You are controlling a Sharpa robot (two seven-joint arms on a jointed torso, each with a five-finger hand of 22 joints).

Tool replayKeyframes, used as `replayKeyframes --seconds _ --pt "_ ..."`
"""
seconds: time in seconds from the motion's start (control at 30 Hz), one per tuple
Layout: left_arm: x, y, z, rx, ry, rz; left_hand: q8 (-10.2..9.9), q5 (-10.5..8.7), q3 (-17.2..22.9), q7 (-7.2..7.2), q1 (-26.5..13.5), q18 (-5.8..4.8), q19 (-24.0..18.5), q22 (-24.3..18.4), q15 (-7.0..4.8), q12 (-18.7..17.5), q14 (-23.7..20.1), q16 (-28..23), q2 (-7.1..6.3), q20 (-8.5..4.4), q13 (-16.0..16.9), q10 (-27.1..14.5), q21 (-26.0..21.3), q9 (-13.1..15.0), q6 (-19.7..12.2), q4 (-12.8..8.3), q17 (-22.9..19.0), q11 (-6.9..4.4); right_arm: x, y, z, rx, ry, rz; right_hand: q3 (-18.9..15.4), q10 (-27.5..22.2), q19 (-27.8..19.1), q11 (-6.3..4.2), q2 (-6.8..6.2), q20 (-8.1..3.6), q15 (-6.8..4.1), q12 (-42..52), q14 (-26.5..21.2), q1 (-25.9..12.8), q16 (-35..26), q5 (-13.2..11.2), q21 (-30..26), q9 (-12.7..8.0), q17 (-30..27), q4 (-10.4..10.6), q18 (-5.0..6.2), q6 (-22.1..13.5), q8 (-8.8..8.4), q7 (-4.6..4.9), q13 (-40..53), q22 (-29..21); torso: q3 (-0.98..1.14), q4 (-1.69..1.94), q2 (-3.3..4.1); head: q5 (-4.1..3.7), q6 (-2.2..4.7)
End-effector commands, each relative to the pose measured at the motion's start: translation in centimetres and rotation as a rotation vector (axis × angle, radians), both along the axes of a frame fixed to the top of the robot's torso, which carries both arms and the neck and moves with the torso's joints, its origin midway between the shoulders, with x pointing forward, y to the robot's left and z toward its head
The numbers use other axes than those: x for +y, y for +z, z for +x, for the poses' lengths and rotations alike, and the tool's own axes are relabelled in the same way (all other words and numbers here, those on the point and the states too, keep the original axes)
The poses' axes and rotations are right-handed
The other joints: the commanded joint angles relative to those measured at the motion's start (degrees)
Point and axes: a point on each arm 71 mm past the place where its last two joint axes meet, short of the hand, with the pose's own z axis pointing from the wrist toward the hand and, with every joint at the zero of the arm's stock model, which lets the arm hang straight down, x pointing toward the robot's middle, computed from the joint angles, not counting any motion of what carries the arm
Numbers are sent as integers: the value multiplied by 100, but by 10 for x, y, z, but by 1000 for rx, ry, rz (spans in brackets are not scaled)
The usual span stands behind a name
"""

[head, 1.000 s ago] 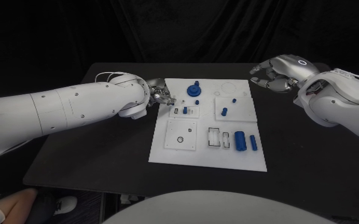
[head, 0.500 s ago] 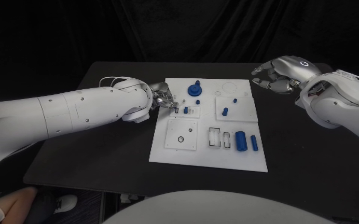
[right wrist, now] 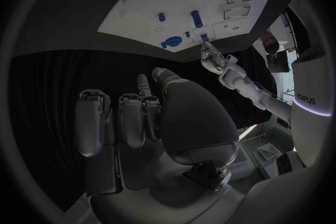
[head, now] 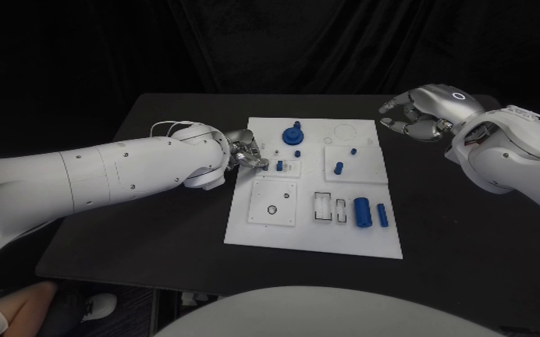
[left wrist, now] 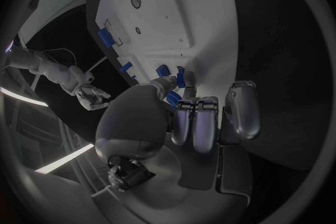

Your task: Assemble the parts on the task board

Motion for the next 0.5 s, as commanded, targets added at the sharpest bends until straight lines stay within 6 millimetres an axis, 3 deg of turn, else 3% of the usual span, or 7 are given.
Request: replayKeyframes --seconds 0.03,0.5 --pt "-3 -1 -1 -8 -14 -15 -25 9 19 -40 -15 14 -18 245 -32 -25 594 15 41 -10 1506 586 -33 8 23 8 1509 -20 -1 -1 0 7 -15 -4 24 107 259 22 -3 23 35 -20 391 40 -11 26 -35 -5 491 -4 9 12 -27 -11 728 1260 -2 -3 -4 9 0" --pt "-5 -9 -5 -1 -18 -24 -26 -3 27 -38 -32 15 -21 244 -30 -25 594 15 54 -9 1506 586 -38 12 25 21 1509 -18 -1 -2 0 11 -17 -6 24 107 259 22 -3 23 35 -20 391 40 -11 26 -35 -5 491 -4 9 12 -27 -11 728 1260 -1 3 5 -7 0"
